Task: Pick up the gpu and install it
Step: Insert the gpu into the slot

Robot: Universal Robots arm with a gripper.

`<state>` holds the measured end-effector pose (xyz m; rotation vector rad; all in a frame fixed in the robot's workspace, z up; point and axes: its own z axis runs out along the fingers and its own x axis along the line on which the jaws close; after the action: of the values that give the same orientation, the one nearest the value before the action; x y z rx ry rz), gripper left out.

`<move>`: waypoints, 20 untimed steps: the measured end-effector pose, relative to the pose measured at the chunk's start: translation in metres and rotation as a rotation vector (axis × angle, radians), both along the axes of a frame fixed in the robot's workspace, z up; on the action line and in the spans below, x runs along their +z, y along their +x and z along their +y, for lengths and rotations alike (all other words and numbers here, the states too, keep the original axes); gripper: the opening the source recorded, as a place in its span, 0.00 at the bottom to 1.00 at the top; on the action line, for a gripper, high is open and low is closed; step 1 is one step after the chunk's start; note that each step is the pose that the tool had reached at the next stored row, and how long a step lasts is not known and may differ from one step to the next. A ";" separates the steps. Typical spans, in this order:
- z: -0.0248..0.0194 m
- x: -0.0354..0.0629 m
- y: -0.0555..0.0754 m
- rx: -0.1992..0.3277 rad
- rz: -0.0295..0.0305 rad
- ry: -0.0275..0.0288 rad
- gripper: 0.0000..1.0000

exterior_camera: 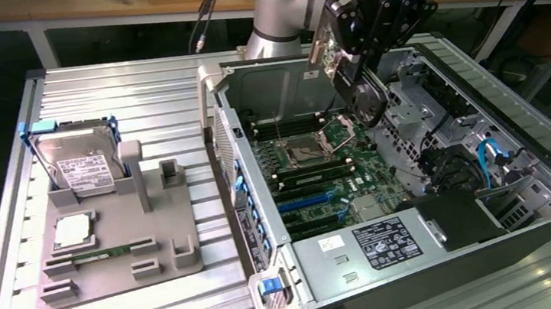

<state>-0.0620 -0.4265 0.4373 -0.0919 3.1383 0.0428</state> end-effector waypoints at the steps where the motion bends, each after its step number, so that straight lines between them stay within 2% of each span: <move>1: 0.0000 -0.0001 0.000 0.001 -0.0001 0.0001 0.27; 4: 0.0000 -0.0004 0.003 0.016 -0.0001 0.0002 0.27; 10: 0.0000 -0.0024 0.008 0.081 0.0000 0.0026 0.27; 20: 0.0000 -0.0133 0.008 0.267 0.0006 0.0027 0.27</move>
<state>-0.0537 -0.4265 0.4240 -0.5098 3.1021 0.0471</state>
